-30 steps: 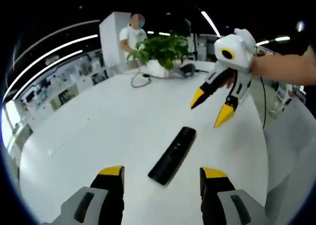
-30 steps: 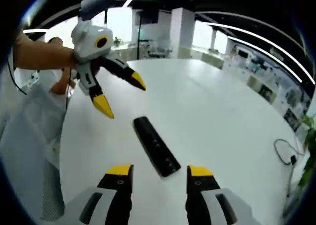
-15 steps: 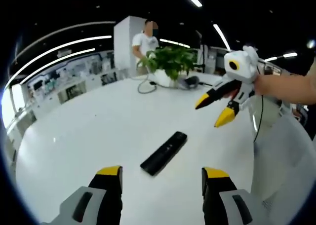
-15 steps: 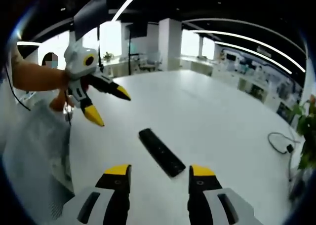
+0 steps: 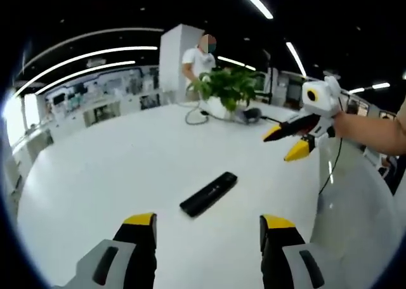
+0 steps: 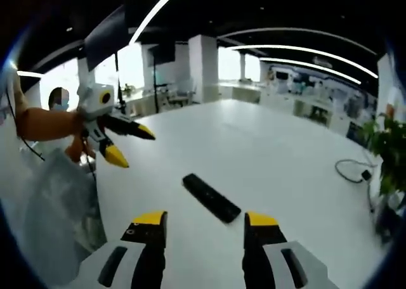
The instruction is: Press the specified remote control buttons in sequence, fully releasing each button before pressing the next.
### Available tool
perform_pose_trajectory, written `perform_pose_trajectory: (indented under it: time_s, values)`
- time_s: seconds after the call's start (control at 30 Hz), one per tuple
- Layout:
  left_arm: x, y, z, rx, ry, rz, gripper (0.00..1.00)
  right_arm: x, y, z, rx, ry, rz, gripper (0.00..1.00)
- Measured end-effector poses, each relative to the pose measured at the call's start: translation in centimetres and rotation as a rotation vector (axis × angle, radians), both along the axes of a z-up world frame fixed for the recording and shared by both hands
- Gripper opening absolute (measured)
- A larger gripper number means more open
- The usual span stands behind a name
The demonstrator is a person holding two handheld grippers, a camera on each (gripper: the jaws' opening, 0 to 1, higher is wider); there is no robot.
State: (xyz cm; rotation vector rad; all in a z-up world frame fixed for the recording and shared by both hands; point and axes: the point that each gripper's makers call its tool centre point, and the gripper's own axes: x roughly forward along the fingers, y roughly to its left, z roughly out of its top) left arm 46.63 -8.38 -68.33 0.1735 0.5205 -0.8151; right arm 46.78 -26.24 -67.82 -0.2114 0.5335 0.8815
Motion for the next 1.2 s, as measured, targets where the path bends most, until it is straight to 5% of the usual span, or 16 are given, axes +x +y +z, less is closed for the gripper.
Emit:
perform_pose_trajectory:
  time_s: [0.77,1.2]
  values:
    - [-5.5,3.7,-0.1,-0.079,0.069,0.078,0.67,-5.1,-1.3,0.5,0.051,0.026,-0.057,0.53]
    - [-7.8,2.8,-0.4,-0.15,0.088,0.034,0.67,-8.6,0.7,-1.0,0.115,0.051,0.01,0.61]
